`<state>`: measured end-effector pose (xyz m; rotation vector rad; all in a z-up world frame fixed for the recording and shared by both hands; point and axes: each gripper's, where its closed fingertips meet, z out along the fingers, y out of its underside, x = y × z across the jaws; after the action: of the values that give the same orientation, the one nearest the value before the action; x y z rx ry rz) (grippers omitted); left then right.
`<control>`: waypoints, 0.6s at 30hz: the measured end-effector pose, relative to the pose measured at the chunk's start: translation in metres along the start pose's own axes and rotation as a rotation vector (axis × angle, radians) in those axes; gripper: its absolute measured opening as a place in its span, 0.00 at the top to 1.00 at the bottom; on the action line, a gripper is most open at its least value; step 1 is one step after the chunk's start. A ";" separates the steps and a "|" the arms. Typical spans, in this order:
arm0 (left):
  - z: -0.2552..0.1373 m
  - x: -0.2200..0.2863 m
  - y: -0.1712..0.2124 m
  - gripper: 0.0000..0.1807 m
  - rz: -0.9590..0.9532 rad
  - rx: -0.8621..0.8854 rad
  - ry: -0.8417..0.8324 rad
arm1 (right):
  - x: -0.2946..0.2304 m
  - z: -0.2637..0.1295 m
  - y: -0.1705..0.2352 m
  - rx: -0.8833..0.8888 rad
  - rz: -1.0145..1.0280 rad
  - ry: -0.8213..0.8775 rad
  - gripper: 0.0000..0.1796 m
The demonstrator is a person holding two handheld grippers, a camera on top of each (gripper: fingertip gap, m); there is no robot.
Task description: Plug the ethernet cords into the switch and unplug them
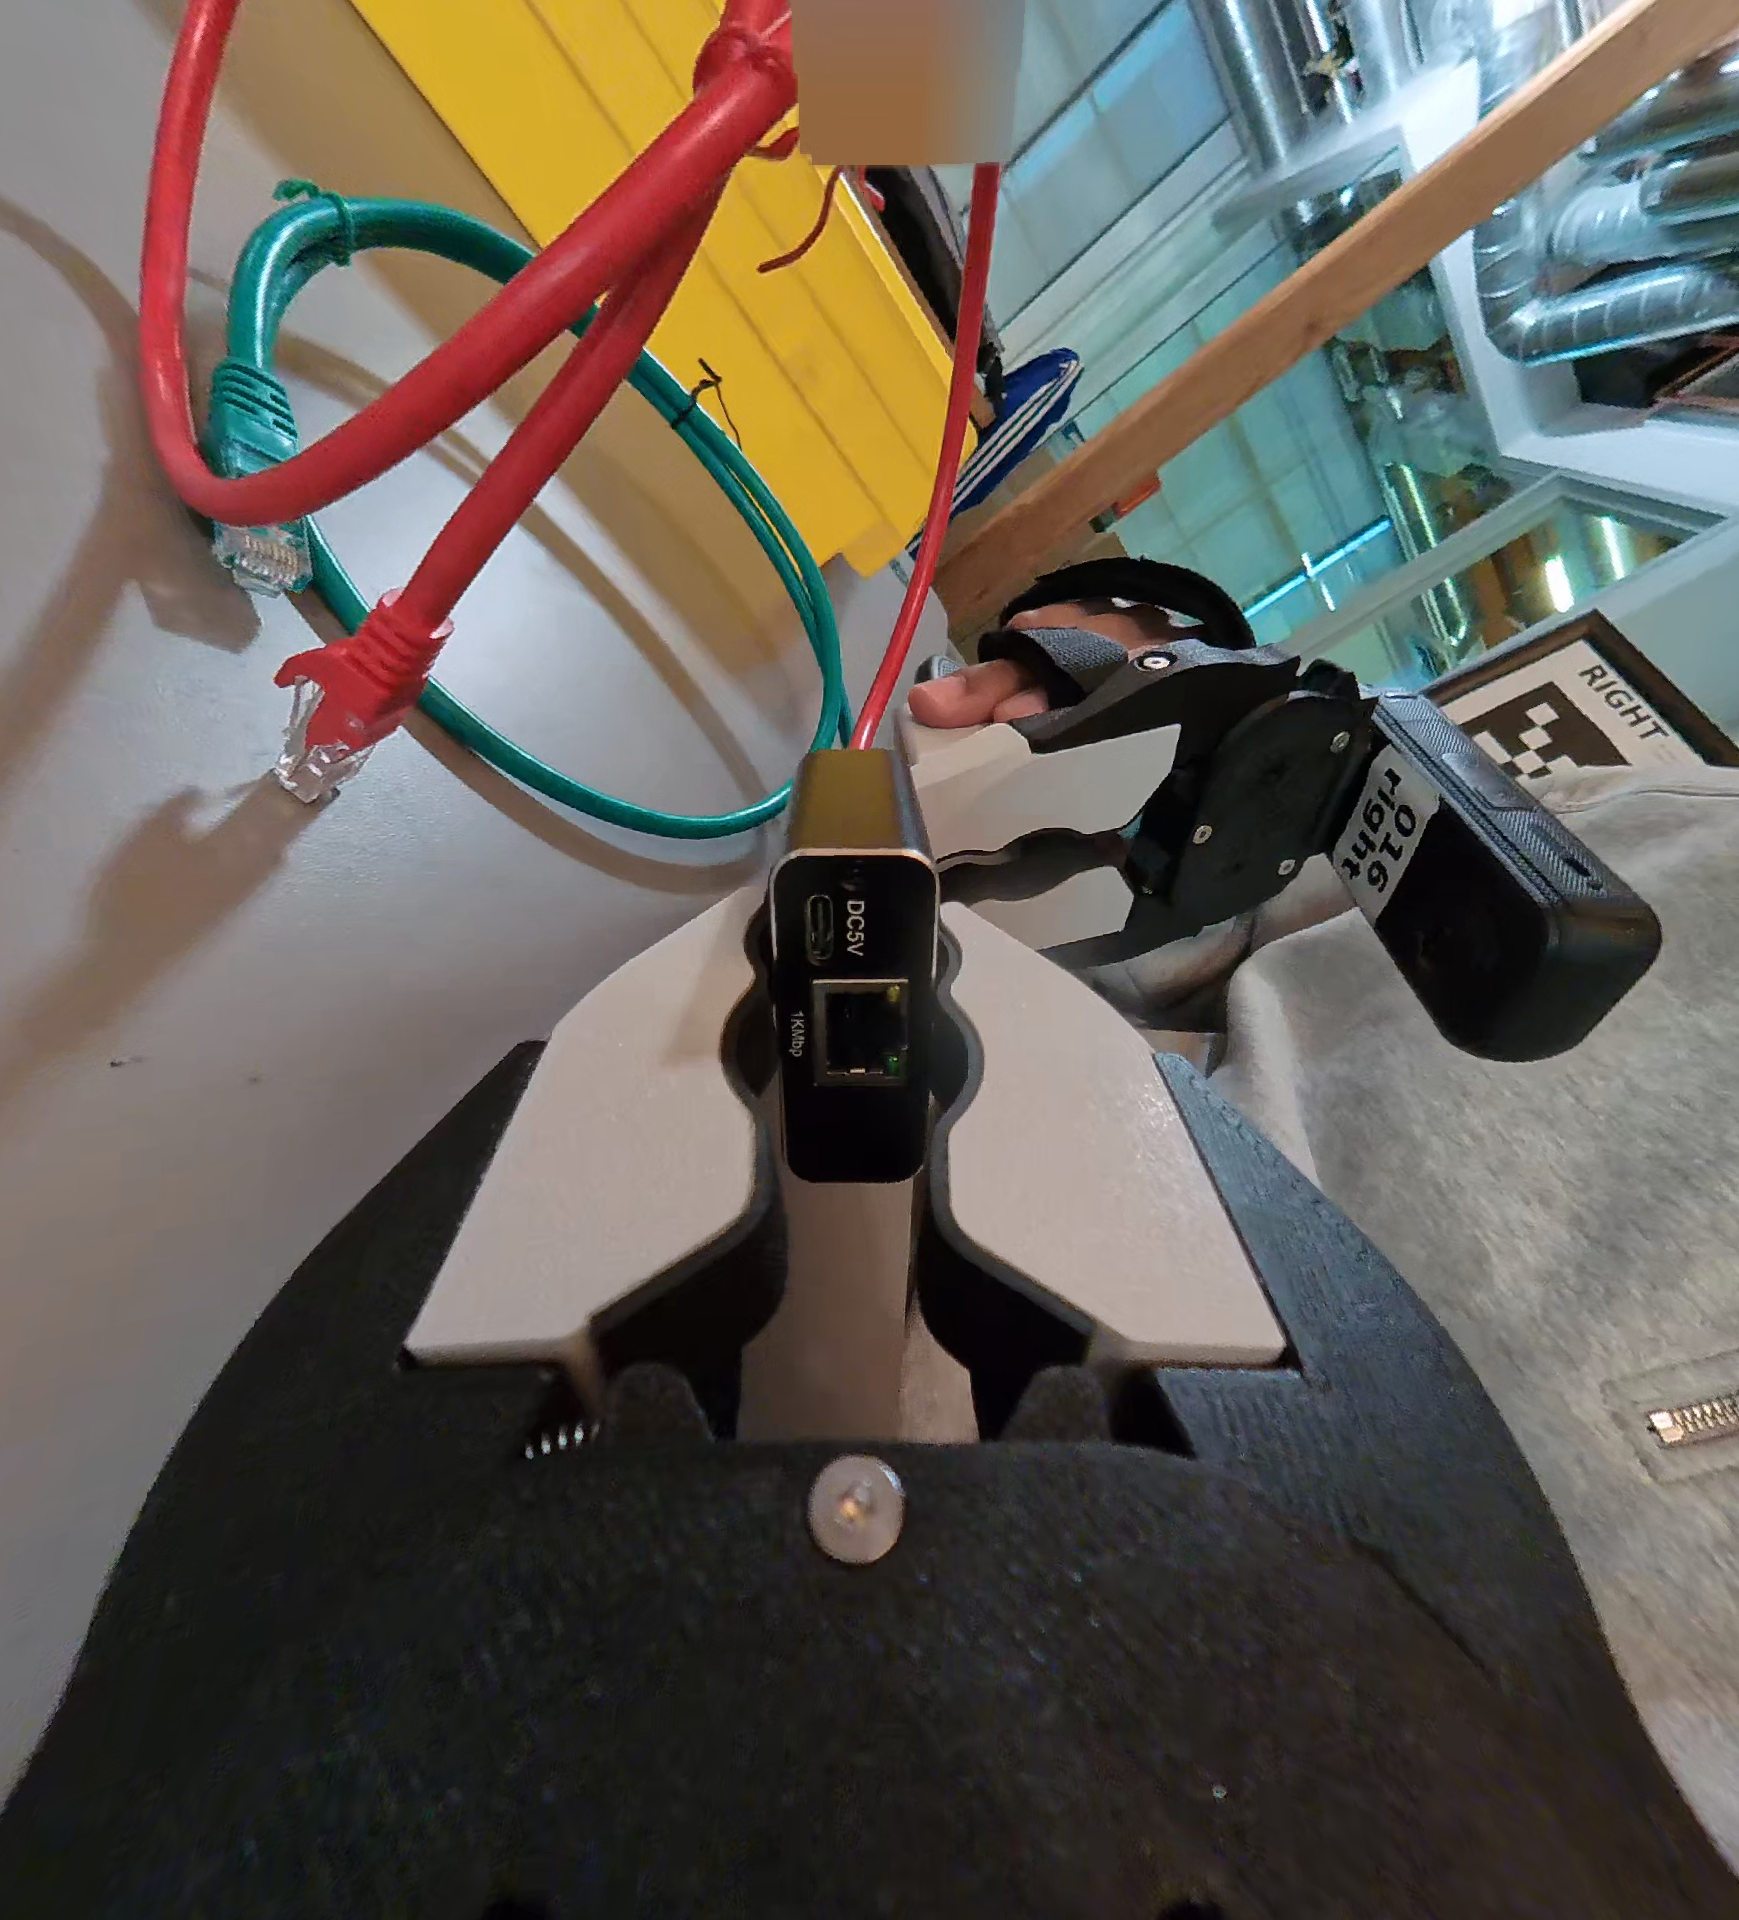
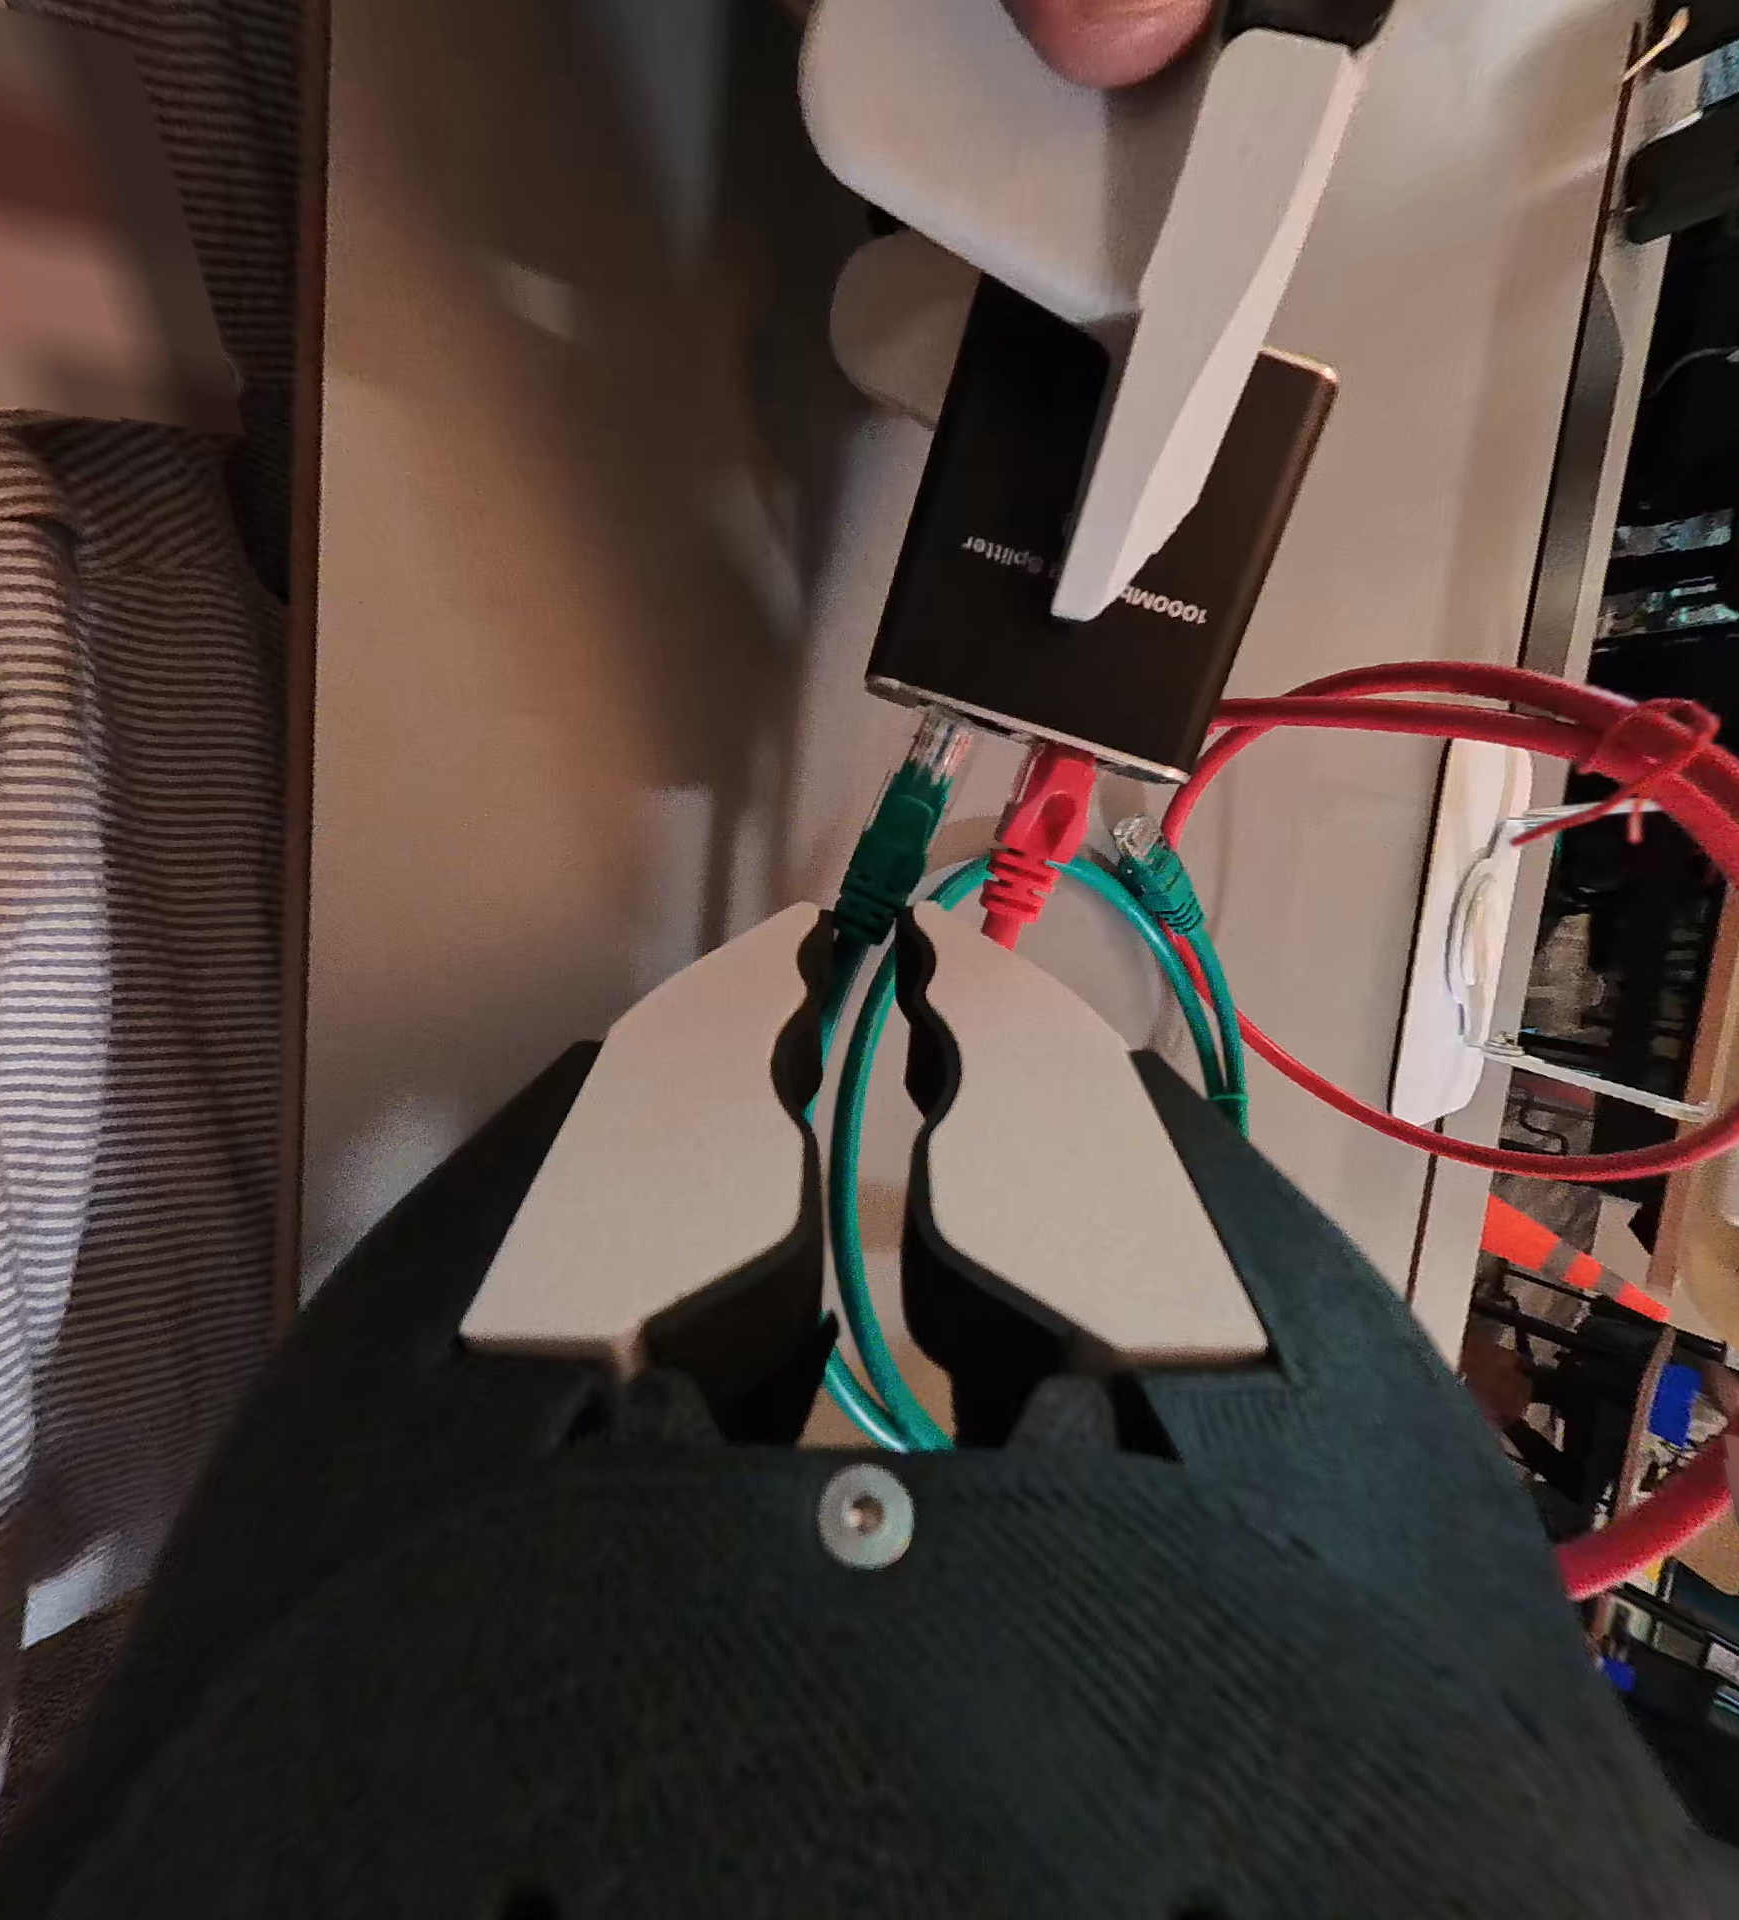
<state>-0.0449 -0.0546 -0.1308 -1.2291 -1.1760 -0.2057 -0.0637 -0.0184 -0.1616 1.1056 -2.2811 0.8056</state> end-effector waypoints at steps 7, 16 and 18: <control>0.003 0.002 0.003 0.86 0.068 -0.027 -0.034 | -0.002 -0.002 0.003 -0.078 0.003 0.003 0.94; 0.008 -0.004 0.004 0.87 0.166 -0.059 -0.145 | 0.000 0.000 0.012 -0.239 -0.106 0.093 0.94; 0.007 -0.003 0.002 0.86 0.151 -0.040 -0.132 | 0.002 0.000 0.012 -0.241 -0.091 0.105 0.94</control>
<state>-0.0489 -0.0499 -0.1356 -1.3770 -1.1909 -0.0361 -0.0744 -0.0141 -0.1640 1.0237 -2.1566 0.5235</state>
